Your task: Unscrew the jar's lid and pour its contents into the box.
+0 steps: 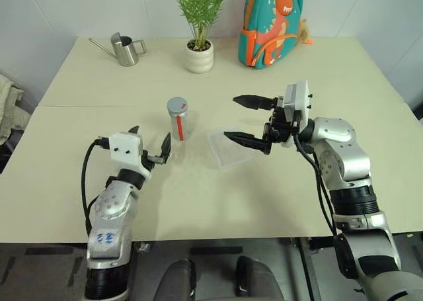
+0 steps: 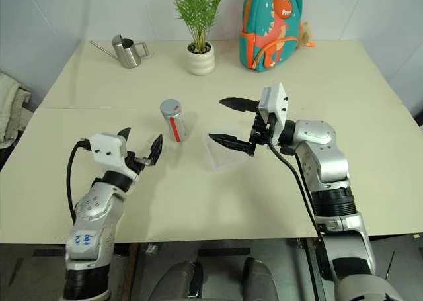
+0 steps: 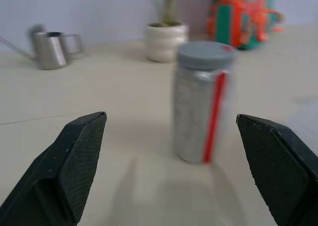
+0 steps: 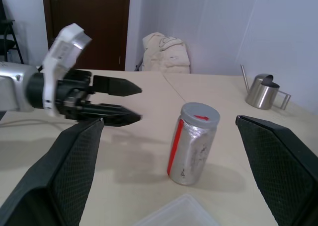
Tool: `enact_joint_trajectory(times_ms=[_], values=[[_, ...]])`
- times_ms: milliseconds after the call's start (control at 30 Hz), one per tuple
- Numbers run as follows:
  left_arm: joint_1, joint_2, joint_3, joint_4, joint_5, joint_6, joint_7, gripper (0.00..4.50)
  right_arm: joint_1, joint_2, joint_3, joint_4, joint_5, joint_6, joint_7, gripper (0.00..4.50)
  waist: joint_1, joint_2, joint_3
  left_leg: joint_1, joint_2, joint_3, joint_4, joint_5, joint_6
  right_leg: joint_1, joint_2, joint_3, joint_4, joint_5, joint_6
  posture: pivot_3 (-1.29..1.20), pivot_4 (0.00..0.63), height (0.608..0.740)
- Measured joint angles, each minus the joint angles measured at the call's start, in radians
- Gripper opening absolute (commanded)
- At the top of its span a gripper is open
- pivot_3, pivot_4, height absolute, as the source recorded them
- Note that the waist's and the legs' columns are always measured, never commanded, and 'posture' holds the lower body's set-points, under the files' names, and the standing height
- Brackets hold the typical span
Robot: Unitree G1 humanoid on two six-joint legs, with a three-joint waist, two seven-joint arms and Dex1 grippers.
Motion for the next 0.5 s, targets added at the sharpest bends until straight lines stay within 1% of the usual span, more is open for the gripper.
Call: enact_joint_trajectory(times_ms=[200, 333, 500], values=[[-0.096, -0.073, -0.075, 0.116, 0.052, -0.013, 0.063, 4.46, 0.015, 0.021, 0.01, -0.058, 0.014, 0.035, -0.027, 4.5, -0.001, 0.0, 0.0, -0.001, -0.001, 0.003, 0.004, -0.003, 0.002, -0.001, 0.0, 0.0, -0.001, 0.0, 0.0, 0.0, 0.15, 0.74], [-0.145, -0.076, -0.102, 0.148, 0.079, -0.015, 0.071, 4.46, 0.033, 0.019, 0.01, -0.098, 0.024, 0.065, -0.028, 4.5, -0.002, 0.0, 0.0, -0.001, -0.001, 0.006, 0.004, -0.004, 0.002, -0.001, 0.001, 0.001, -0.001, 0.0, 0.0, 0.0, 0.15, 0.74], [-0.178, -0.074, -0.128, 0.216, 0.157, -0.022, 0.124, 4.46, 0.069, 0.014, 0.01, -0.145, 0.033, 0.091, -0.034, 4.5, -0.002, 0.0, 0.0, -0.001, -0.001, 0.007, 0.005, -0.004, 0.002, -0.001, 0.001, 0.001, 0.0, 0.0, 0.0, 0.0, 0.15, 0.74]])
